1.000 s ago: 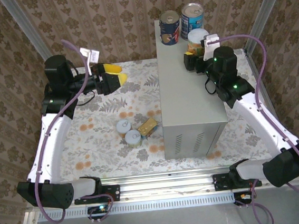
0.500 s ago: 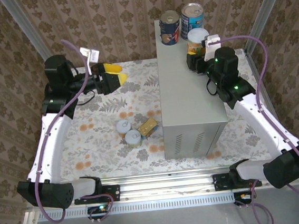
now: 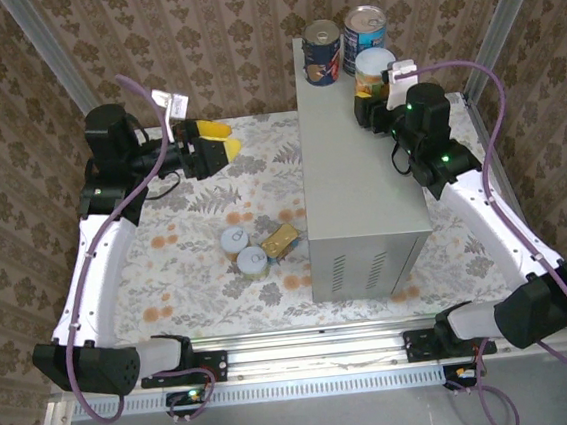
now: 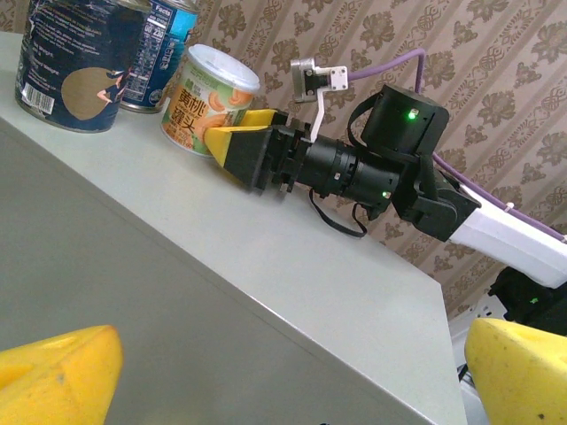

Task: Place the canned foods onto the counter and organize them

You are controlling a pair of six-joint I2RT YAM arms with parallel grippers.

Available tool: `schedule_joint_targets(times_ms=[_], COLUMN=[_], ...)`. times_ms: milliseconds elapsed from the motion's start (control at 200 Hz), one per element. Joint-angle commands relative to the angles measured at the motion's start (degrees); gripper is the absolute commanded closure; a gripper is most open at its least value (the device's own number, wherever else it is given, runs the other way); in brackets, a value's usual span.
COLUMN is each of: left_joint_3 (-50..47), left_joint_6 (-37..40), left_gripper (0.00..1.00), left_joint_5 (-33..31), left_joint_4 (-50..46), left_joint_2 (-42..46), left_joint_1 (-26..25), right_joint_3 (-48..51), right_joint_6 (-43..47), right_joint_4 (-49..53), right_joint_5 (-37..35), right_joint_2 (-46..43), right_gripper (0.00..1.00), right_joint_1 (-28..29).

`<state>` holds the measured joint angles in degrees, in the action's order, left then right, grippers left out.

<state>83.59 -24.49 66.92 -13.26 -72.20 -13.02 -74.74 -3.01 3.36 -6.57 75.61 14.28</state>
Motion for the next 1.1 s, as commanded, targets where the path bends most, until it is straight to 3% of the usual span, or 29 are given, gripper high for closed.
schedule_joint_targets(times_ms=[0, 460, 750, 855, 1095], left_joint_3=[0.2, 0.3, 0.7, 1.0, 2.9], left_joint_6=[-0.6, -0.5, -0.4, -0.1, 4.8], left_gripper=[0.0, 0.0, 0.0, 0.0, 0.0], left_joint_5=[1.3, 1.2, 0.6, -0.2, -7.3], left_joint_4=[0.8, 0.6, 0.0, -0.8, -10.1], left_joint_2=[-0.5, -0.5, -0.9, -1.2, -2.1], left_joint_1=[0.6, 0.5, 0.5, 0.5, 0.3], right_joint_3=[-1.5, -1.4, -0.5, -0.8, -8.3], right_joint_6=[-0.1, 0.1, -0.6, -1.9, -6.7], right_joint_4=[0.2, 0.2, 2.4, 7.4, 27.0], right_joint_5=[1.3, 2.1, 1.4, -0.3, -7.2], right_joint_2=[1.2, 1.6, -3.8, -7.6, -16.5], right_gripper=[0.3, 0.29, 0.07, 0.0, 0.0], right_joint_1=[-0.5, -0.7, -0.7, -1.0, -1.2])
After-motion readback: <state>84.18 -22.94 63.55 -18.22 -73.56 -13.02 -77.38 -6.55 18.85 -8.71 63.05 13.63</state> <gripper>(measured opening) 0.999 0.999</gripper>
